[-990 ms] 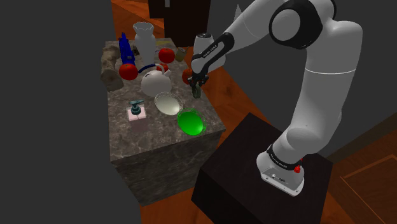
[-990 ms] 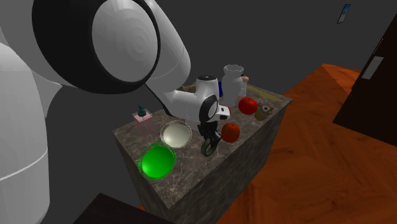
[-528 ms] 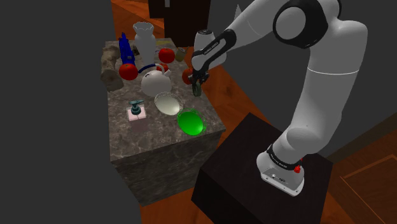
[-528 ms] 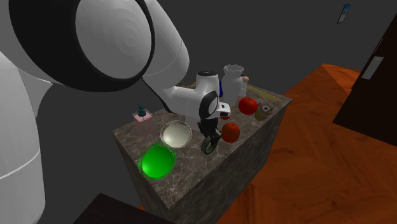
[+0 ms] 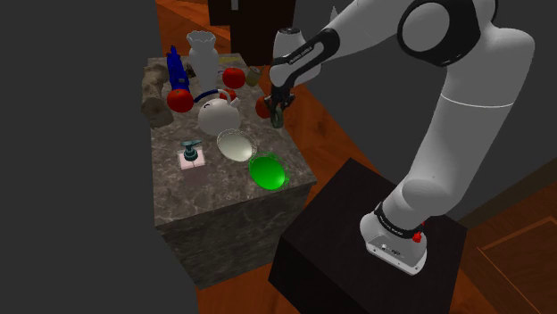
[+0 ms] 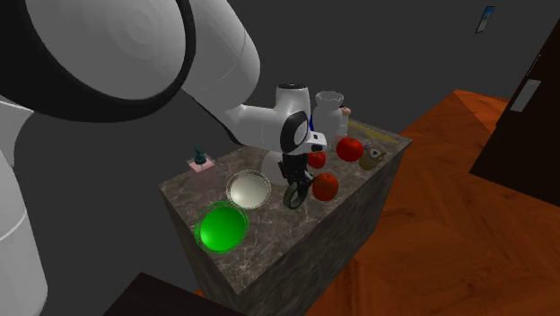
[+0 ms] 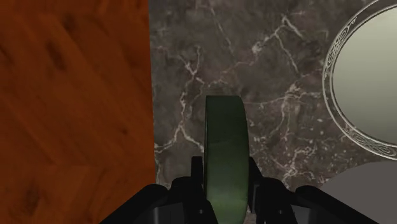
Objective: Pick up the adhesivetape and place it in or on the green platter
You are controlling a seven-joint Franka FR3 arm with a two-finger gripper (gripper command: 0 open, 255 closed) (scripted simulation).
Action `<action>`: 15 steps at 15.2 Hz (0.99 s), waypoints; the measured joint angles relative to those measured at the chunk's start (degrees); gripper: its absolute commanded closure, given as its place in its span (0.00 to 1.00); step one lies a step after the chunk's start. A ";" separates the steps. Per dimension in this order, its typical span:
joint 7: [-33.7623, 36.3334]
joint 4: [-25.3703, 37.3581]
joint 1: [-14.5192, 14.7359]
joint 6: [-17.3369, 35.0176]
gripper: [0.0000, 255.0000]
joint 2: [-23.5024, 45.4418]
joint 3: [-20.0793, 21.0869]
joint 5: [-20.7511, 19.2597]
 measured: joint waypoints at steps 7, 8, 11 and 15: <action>-0.17 1.35 0.05 -4.64 1.00 -3.29 0.01 0.03; -0.22 1.57 0.04 -5.29 1.00 -3.73 0.00 0.04; -0.33 2.21 0.04 -7.18 1.00 -4.98 0.00 0.06; 3.21 -2.73 2.05 -7.58 1.00 -10.13 1.13 -0.74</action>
